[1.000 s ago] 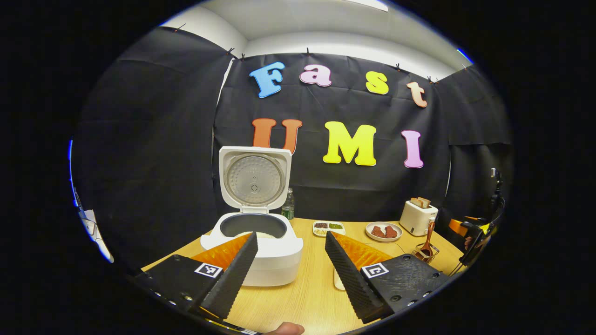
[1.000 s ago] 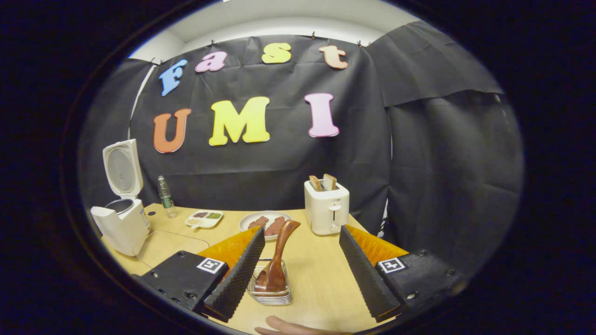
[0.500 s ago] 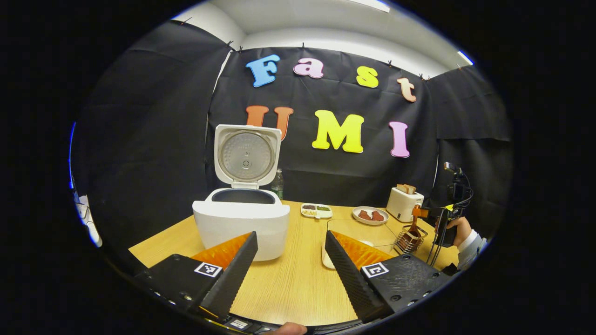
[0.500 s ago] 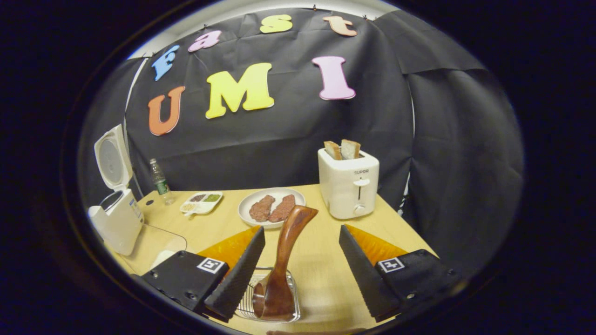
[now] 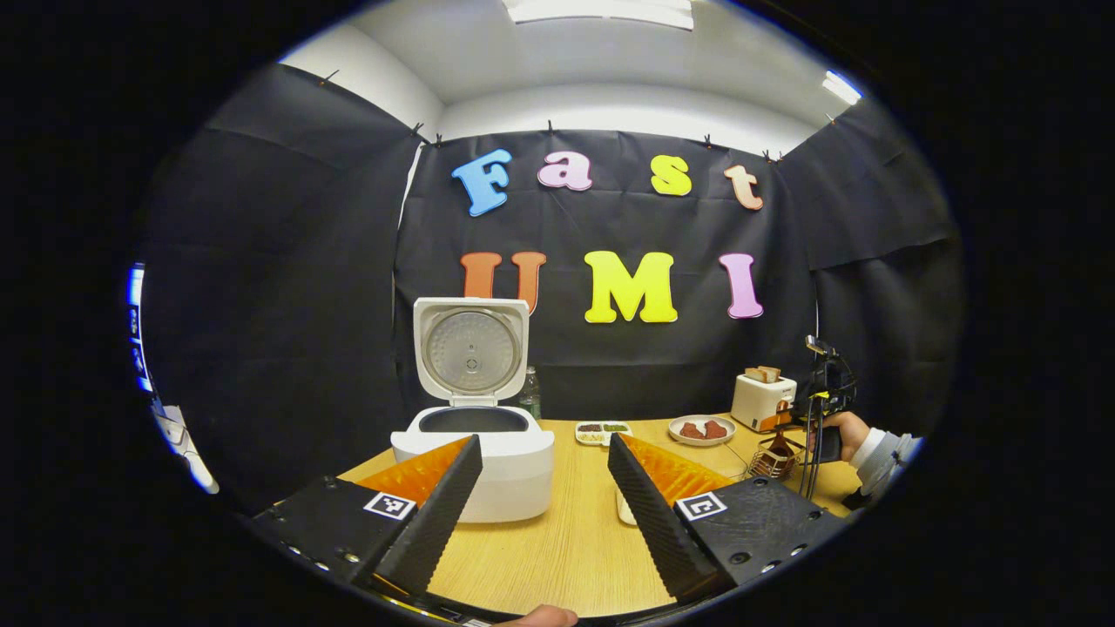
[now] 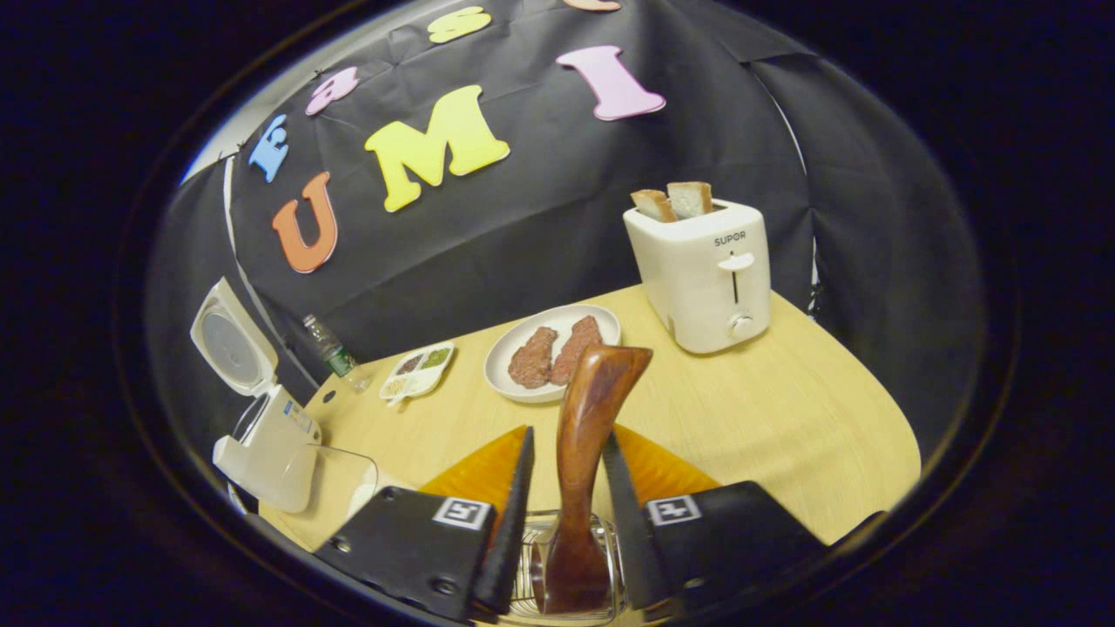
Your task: Close the left gripper, press the button to open the rice cooker; take a wooden spoon from the chopstick holder with the right hand, scoop a spoonful of rice and pour it into the rice cooker, then put the wooden spoon back into the chopstick holder.
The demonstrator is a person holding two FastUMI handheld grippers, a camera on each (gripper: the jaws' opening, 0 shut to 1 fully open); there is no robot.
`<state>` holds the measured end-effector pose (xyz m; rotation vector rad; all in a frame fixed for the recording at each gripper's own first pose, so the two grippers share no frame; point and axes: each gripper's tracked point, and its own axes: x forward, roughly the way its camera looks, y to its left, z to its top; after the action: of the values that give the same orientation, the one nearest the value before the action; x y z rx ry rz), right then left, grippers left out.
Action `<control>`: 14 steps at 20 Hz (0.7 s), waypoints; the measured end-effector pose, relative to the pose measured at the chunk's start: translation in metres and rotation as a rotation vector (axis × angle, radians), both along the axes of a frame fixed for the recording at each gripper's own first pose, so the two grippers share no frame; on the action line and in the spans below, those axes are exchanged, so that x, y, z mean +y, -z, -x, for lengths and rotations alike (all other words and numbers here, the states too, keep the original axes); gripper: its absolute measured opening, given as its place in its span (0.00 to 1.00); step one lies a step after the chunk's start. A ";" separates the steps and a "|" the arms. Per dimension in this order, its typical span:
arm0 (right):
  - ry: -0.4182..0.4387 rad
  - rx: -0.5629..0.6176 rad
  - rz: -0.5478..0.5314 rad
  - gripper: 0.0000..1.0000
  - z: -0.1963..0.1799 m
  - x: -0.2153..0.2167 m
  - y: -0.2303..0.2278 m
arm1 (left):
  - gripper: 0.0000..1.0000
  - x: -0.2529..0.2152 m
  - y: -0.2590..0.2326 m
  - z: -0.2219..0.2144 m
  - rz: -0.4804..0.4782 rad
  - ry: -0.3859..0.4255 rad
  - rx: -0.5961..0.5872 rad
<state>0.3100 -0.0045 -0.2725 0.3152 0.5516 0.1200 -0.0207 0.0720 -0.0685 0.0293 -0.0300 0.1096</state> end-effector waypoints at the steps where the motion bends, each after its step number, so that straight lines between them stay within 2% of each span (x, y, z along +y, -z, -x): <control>1: 0.022 0.003 -0.001 0.28 0.007 -0.007 -0.008 | 0.93 0.000 0.000 0.003 0.000 -0.001 0.000; 3: 0.038 -0.016 -0.002 0.20 0.005 -0.007 -0.010 | 0.93 -0.002 0.002 0.009 0.013 0.004 0.006; 5: 0.038 -0.050 0.020 0.17 0.019 -0.008 -0.022 | 0.93 -0.002 0.002 0.014 0.017 0.008 0.006; 10: 0.063 -0.125 0.071 0.16 0.039 -0.008 -0.057 | 0.93 0.003 -0.006 0.035 0.022 0.000 -0.018; 14: 0.090 -0.234 0.147 0.16 0.057 -0.003 -0.099 | 0.93 0.005 -0.010 0.051 0.033 0.014 -0.025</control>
<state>0.2529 -0.0070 -0.1739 0.1795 0.3112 0.0284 -0.0716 0.0765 -0.0588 -0.0050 -0.0530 0.0965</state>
